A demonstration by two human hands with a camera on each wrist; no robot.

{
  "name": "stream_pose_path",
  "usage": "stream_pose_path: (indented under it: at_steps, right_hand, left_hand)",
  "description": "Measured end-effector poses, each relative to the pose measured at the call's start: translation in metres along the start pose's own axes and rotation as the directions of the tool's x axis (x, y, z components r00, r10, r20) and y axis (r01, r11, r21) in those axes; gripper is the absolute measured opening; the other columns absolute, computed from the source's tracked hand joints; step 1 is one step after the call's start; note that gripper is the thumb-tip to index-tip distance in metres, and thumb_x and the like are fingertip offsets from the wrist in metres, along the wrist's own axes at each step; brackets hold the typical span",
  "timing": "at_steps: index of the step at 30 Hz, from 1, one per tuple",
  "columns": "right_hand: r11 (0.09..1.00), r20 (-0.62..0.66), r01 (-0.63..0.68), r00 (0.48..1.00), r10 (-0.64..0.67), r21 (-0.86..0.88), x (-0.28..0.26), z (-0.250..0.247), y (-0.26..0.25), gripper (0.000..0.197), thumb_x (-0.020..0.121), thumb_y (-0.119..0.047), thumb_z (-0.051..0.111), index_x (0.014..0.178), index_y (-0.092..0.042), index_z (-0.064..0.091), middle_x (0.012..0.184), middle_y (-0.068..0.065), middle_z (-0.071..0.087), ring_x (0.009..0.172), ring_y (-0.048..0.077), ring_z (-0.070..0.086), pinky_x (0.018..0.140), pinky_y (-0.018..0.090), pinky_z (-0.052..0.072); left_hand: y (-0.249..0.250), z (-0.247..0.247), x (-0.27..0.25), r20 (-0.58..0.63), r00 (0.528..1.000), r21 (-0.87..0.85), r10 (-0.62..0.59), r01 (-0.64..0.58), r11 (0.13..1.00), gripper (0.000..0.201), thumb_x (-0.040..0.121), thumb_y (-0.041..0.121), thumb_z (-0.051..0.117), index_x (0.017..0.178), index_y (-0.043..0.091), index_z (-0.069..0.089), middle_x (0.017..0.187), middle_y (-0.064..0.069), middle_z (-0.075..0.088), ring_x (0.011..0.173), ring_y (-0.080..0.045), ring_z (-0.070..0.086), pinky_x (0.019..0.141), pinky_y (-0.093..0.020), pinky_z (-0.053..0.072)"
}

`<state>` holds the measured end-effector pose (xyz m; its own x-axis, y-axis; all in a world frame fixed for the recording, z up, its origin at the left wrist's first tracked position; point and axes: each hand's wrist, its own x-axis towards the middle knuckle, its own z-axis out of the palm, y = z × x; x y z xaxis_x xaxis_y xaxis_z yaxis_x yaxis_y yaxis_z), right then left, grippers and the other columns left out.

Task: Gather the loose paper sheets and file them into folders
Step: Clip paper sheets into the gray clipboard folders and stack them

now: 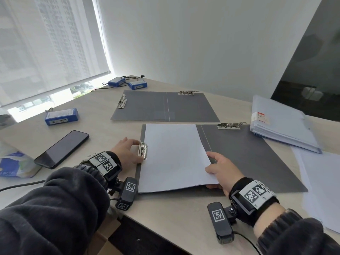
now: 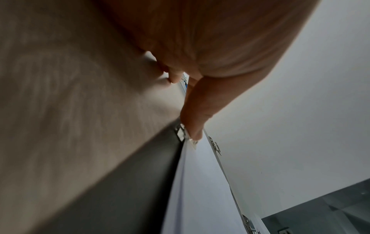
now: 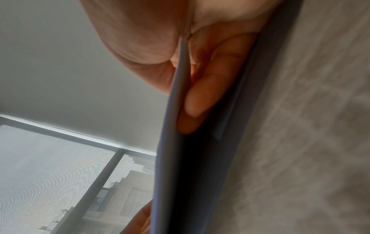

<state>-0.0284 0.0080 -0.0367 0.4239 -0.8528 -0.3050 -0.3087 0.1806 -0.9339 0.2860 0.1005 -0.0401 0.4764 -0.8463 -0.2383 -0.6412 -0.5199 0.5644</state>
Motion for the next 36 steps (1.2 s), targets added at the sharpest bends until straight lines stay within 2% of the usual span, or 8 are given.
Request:
stream_pose_path:
  at_steps: [6,11,17,25,27,30,33,36]
  right_hand:
    - [1.000,-0.001,0.000,1.000,0.000,0.011,0.000,0.000,0.000,0.048,0.092,0.007,0.049,0.127,-0.026,0.053,0.116,0.006,0.063,0.084,0.027,0.065,0.050,0.031,0.053]
    - [1.000,0.001,-0.003,1.000,0.003,0.013,0.001,0.000,0.001,0.049,0.092,0.006,0.050,0.131,-0.024,0.054,0.117,0.008,0.063,0.084,0.028,0.065,0.050,0.031,0.054]
    - [1.000,0.005,-0.001,1.000,0.001,0.012,0.000,-0.001,0.001,0.048,0.093,0.005,0.050,0.129,-0.026,0.053,0.120,0.005,0.062,0.087,0.027,0.065,0.052,0.032,0.055]
    - [1.000,0.003,0.006,1.000,-0.006,0.017,-0.002,0.000,-0.001,0.047,0.093,0.006,0.050,0.129,-0.025,0.054,0.120,0.007,0.062,0.084,0.027,0.065,0.052,0.032,0.054]
    - [1.000,0.005,0.005,1.000,-0.005,0.028,-0.004,0.000,-0.002,0.046,0.094,0.006,0.049,0.129,-0.024,0.054,0.117,0.008,0.063,0.082,0.026,0.064,0.050,0.031,0.054]
    - [0.999,0.011,0.002,1.000,-0.003,0.036,-0.006,0.000,-0.005,0.043,0.094,0.005,0.048,0.127,-0.023,0.055,0.114,0.008,0.064,0.082,0.025,0.064,0.052,0.032,0.054]
    - [0.997,0.046,-0.022,0.999,0.019,0.069,-0.010,0.001,-0.008,0.035,0.097,0.000,0.048,0.119,-0.026,0.058,0.114,0.007,0.066,0.085,0.024,0.065,0.053,0.032,0.055]
    - [0.992,0.057,-0.067,0.997,0.061,0.110,-0.016,-0.002,-0.008,0.025,0.099,-0.010,0.051,0.118,-0.024,0.060,0.097,0.010,0.069,0.070,0.022,0.064,0.047,0.028,0.051]
  left_hand:
    - [0.000,-0.001,0.002,0.035,0.999,0.002,0.034,-0.034,0.999,0.068,0.085,0.027,0.074,0.145,0.026,0.043,0.160,-0.009,0.023,0.152,-0.024,0.010,0.122,-0.042,0.012]
    - [-0.007,-0.004,0.004,0.072,0.997,-0.042,0.033,-0.030,0.999,0.067,0.088,0.028,0.072,0.148,0.030,0.041,0.166,-0.008,0.009,0.153,-0.025,-0.002,0.123,-0.044,0.003]
    - [-0.006,0.000,0.006,0.028,0.999,0.039,0.041,-0.042,0.998,0.074,0.074,0.037,0.080,0.140,0.027,0.047,0.143,-0.006,0.042,0.141,-0.028,0.030,0.117,-0.046,0.025]
    - [-0.007,0.000,0.010,0.051,0.999,0.058,0.016,-0.019,0.998,0.076,0.077,0.035,0.078,0.144,0.031,0.043,0.157,-0.011,0.030,0.148,-0.030,0.016,0.119,-0.050,0.018]
    - [-0.004,-0.001,0.007,0.078,0.997,0.048,-0.006,0.002,0.999,0.087,0.068,0.041,0.079,0.145,0.033,0.041,0.162,-0.010,0.021,0.151,-0.028,0.007,0.121,-0.050,0.012]
    - [-0.002,-0.004,0.005,0.092,0.995,0.035,-0.027,0.024,0.999,0.103,0.048,0.052,0.076,0.144,0.034,0.041,0.159,-0.009,0.026,0.150,-0.028,0.012,0.119,-0.052,0.019]
    - [-0.001,-0.004,0.004,0.088,0.996,0.043,-0.031,0.028,0.999,0.085,0.073,0.031,0.081,0.147,0.032,0.039,0.162,-0.007,0.021,0.151,-0.026,0.012,0.120,-0.048,0.018]
    - [0.005,-0.009,0.007,0.077,0.994,0.037,-0.083,0.080,0.996,0.077,0.081,0.015,0.075,0.148,0.026,0.040,0.149,-0.010,0.043,0.133,-0.028,0.044,0.108,-0.035,0.038]
